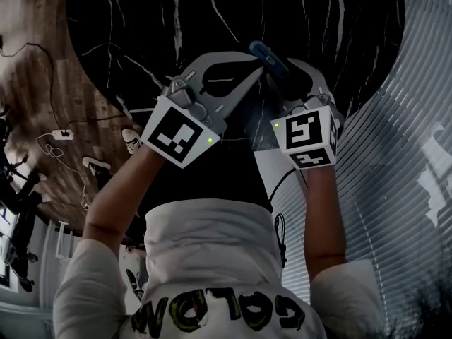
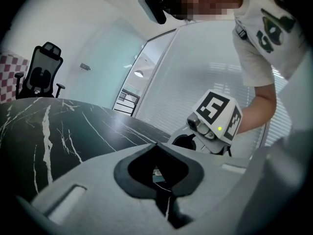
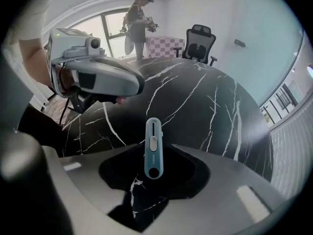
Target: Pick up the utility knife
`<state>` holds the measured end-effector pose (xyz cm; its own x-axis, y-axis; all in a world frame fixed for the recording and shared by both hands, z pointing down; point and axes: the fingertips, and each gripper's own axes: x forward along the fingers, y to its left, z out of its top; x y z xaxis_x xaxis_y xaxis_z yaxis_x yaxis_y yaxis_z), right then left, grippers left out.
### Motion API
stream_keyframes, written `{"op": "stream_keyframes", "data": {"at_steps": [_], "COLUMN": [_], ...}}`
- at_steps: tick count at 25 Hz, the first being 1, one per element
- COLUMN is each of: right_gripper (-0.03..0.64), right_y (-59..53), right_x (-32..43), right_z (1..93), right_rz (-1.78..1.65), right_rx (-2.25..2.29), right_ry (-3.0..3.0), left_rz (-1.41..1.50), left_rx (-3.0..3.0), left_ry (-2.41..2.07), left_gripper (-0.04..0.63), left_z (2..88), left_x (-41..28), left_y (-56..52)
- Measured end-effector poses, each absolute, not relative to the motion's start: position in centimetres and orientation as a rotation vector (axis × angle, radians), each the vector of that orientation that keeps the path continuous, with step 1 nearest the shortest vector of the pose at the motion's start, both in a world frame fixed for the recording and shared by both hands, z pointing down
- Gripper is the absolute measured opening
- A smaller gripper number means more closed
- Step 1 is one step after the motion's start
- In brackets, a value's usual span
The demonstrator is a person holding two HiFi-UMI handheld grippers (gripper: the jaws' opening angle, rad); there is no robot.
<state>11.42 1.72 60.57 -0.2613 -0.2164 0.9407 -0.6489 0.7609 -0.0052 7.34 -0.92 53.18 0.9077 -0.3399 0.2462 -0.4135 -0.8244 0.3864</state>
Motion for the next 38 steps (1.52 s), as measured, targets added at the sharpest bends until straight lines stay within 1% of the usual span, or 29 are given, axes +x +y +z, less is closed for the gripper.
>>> {"op": "stream_keyframes", "data": {"at_steps": [15, 19, 26, 31, 38], "right_gripper": [0.152, 0.133, 0.129, 0.129, 0.129], "right_y": [2.0, 1.8, 1.6, 1.1, -0.2], "right_x": [11.2, 11.4, 11.2, 11.4, 11.5], "right_z": [62.4, 62.5, 62.1, 59.2, 52.3], "right_rz": [0.533, 0.551, 0.538, 0.527, 0.5], "right_rx": [0.548, 0.549, 0.587, 0.666, 0.822], "right_ry": [-1.783, -1.789, -1.808, -1.846, -1.969], "left_rz": [0.235, 0.243, 0.268, 0.293, 0.252], "left_rx": [2.616, 2.625, 2.64, 2.644, 2.666], "left_ry": [-0.538, -0.531, -0.549, -0.556, -0.614], "left_gripper": [0.002, 0.002, 0.002, 0.002, 0.002], "left_z": [54.7, 54.8, 54.1, 52.0, 46.0], "left_x": [7.5, 7.7, 6.8, 6.4, 6.1], "left_y": [-1.5, -1.6, -1.2, -0.1, -0.2]}}
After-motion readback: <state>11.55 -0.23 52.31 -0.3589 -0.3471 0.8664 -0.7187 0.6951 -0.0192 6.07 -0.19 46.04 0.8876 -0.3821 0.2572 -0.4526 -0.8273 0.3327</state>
